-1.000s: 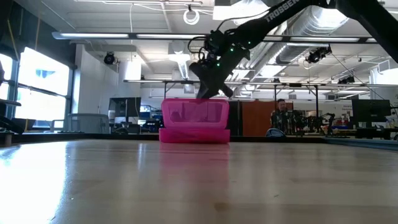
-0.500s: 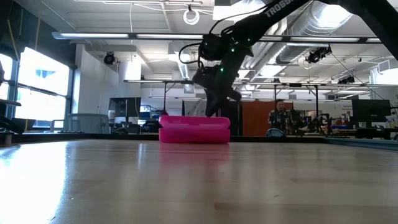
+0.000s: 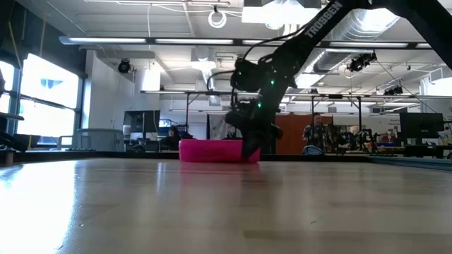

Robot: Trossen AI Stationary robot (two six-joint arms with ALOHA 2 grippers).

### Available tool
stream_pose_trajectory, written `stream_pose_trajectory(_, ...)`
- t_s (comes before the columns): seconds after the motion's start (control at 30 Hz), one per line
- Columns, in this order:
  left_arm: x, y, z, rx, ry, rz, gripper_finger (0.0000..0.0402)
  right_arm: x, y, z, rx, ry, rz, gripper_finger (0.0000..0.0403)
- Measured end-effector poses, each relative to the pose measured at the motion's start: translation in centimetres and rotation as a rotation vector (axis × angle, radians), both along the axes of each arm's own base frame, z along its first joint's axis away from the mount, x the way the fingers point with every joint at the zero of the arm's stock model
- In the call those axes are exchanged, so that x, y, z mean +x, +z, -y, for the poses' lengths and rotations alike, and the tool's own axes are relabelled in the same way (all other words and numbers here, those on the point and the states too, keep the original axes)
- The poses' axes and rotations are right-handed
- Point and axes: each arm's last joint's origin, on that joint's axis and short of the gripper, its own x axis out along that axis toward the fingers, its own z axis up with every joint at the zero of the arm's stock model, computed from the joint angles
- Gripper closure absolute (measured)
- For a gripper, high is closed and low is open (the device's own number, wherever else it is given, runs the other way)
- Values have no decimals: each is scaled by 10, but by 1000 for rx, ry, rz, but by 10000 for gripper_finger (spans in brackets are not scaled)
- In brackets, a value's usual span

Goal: Pick & place school supplies into a supply box
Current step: Close the pink supply box, then return to Home Position

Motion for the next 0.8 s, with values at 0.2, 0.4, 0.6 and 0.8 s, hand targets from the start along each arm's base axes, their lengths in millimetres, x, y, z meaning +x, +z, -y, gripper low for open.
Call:
stream_pose_trajectory(0.2, 0, 0, 0, 1, 5, 3, 318, 0, 8, -1, -21, 37, 23, 402)
stream_pose_trajectory(0.4, 0, 0, 0, -2, 11, 8, 318, -5, 45, -17, 29, 113, 121, 402)
stream_pose_trajectory(0.6, 0, 0, 0, -10, 23, 17, 318, -21, 94, -61, 118, 268, 162, 402)
stream_pose_trajectory(0.8, -2, 1, 4, -93, -71, 25, 318, -55, 154, -117, -23, 389, 180, 403)
